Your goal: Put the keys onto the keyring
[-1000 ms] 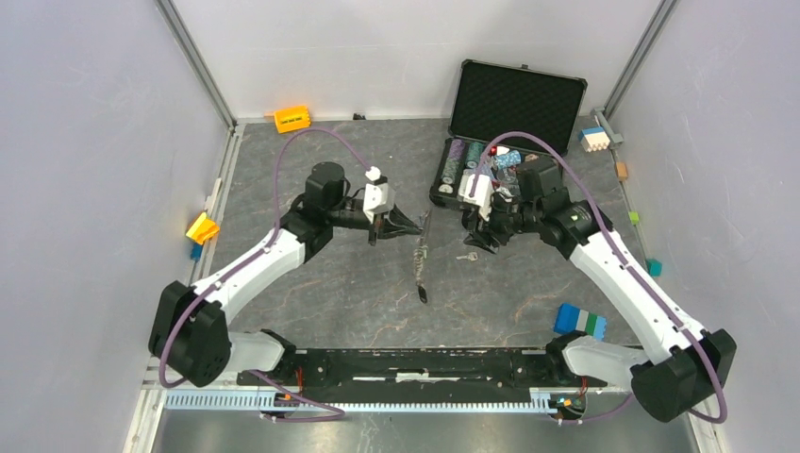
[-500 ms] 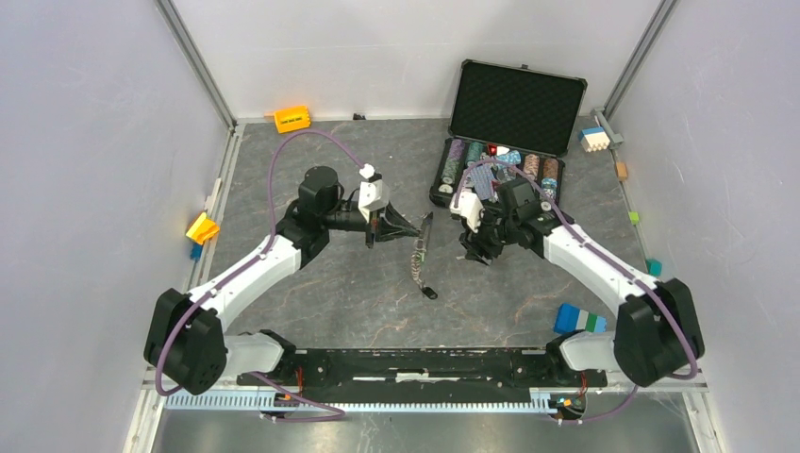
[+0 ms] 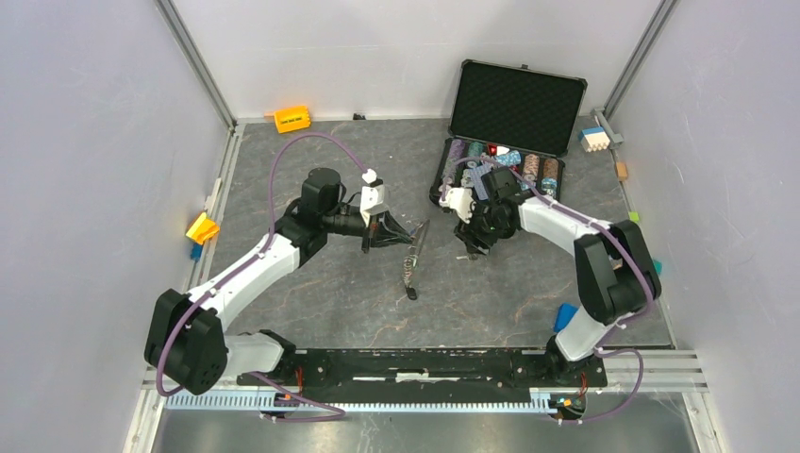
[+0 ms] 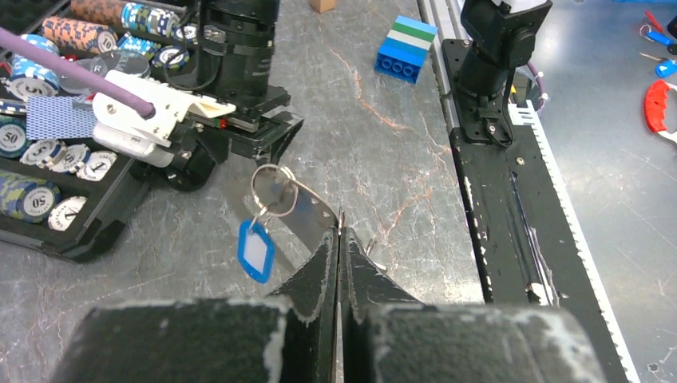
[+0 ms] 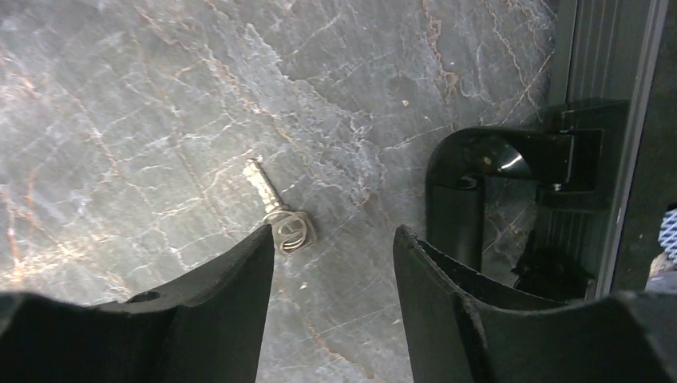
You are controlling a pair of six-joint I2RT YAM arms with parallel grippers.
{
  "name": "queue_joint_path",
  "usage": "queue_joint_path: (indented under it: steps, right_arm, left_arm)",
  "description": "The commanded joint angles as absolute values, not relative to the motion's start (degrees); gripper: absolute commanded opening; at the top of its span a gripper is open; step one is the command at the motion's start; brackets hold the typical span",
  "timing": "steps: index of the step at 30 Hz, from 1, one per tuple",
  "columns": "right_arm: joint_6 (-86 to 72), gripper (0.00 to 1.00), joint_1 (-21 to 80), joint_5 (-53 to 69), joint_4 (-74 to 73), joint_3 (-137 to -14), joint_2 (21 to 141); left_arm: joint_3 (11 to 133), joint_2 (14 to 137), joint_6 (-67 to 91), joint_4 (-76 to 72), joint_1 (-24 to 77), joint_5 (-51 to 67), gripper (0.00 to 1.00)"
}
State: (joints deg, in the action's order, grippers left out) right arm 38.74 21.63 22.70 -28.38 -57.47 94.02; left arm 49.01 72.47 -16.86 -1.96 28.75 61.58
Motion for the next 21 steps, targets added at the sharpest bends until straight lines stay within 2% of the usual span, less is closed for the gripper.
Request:
queue_joint_path:
  steps: [1, 4, 12, 21]
  right_arm:
    - [45.35, 0.63, 21.03, 23.53, -32.36, -62.47, 97.79]
    - [49.78, 0.66, 21.03, 25.78, -35.42, -64.30, 100.55]
    - [59.73, 0.66, 21.01, 29.09, -41.55, -67.37, 104.43]
    - [64.33, 0.51, 20.94, 30.92, -44.56, -67.41, 105.91]
  left_arm:
    - [51.68, 70.62, -20.52, -0.35, 28.33, 62.44, 0.02]
    - [51.86, 70.24, -20.69, 1.51, 28.22, 63.01, 0.02]
    - [52.29, 69.27, -22.42, 4.02, 27.77, 63.20, 0.02]
    - [52.38, 68.83, -22.42, 4.17, 27.38, 63.44, 0.02]
